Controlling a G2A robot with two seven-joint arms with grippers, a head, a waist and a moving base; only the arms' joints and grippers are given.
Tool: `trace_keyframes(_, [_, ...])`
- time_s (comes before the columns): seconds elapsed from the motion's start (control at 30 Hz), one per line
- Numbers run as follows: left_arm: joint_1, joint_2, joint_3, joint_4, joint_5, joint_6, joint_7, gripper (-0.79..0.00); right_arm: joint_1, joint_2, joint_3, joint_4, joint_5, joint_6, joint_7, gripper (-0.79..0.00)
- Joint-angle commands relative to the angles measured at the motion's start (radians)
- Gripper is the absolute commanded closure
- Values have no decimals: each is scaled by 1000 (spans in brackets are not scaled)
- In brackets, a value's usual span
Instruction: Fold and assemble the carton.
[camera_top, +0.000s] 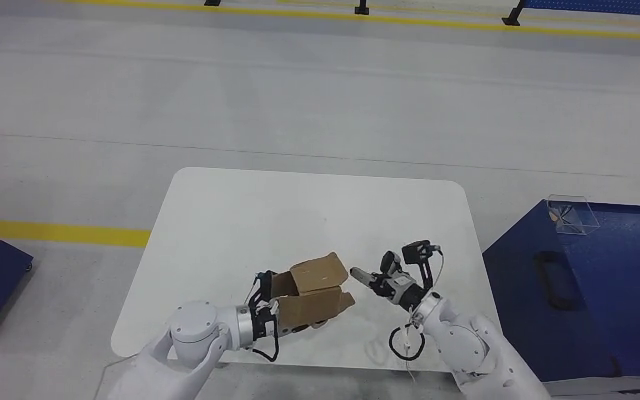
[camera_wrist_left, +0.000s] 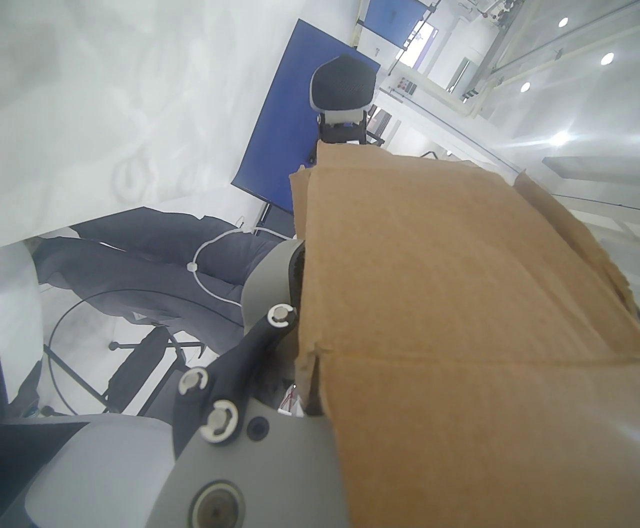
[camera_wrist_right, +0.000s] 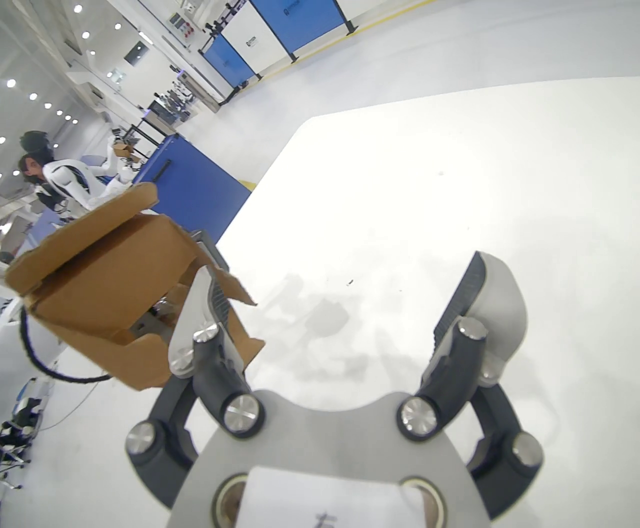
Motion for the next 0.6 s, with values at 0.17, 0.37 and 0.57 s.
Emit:
trace_keyframes(0.17, [-5, 0, 20, -8, 49, -11, -1, 0, 46, -18, -75, 30, -50, 35, 9, -785])
trace_keyframes(0.37, [-19, -5, 9, 24, 11, 9, 49, 0, 37, -24, -96, 3, -44, 36, 34, -785])
trace_keyframes(0.57, [-25, -8, 15, 29, 8, 7, 61, 0, 53, -32, -117, 11, -65, 59, 36, -785])
